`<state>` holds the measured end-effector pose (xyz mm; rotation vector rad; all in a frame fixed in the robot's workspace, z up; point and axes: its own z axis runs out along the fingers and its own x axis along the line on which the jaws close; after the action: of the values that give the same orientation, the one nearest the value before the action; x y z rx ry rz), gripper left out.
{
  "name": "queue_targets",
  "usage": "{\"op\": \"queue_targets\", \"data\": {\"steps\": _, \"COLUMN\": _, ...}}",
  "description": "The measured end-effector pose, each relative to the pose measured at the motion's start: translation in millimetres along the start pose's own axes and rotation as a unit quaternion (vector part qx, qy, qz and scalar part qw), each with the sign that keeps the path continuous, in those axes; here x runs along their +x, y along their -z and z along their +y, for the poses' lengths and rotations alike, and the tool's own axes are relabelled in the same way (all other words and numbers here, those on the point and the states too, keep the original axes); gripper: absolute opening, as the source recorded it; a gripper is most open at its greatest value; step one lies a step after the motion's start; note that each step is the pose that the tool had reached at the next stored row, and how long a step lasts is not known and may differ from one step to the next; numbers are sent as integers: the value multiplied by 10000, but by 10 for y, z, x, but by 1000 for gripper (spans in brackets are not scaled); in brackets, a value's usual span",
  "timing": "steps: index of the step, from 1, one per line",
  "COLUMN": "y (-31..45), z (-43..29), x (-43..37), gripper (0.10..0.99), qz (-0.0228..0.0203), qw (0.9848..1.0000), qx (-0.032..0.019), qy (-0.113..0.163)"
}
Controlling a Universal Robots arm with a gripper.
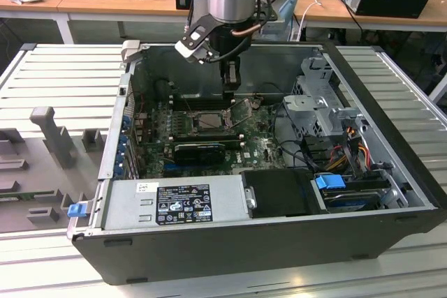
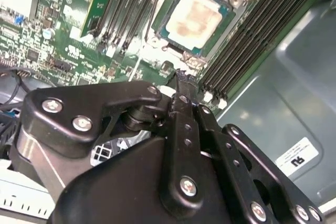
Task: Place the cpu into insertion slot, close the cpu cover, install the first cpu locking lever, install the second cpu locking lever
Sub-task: 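Close the cpu cover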
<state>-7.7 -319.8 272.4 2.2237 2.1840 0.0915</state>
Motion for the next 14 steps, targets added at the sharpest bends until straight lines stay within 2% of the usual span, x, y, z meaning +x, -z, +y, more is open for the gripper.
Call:
{"op": "queue_targets", "data": {"steps": 6, "y": -3, "z": 98, "x": 5, "gripper": 106, "qz": -1, "qw": 10000, "qx": 0, "qy": 4}}
{"op": "queue_targets", "data": {"steps": 10, "y": 45, "z": 103, "x": 26, "gripper": 106, "qz": 0, "qw": 10000, "qx": 0, "qy": 5}}
{"op": "queue_targets", "data": {"steps": 14, "y": 46, "z": 147, "x": 33, "gripper": 106, "qz": 0, "qw": 10000, "qx": 0, "qy": 4}}
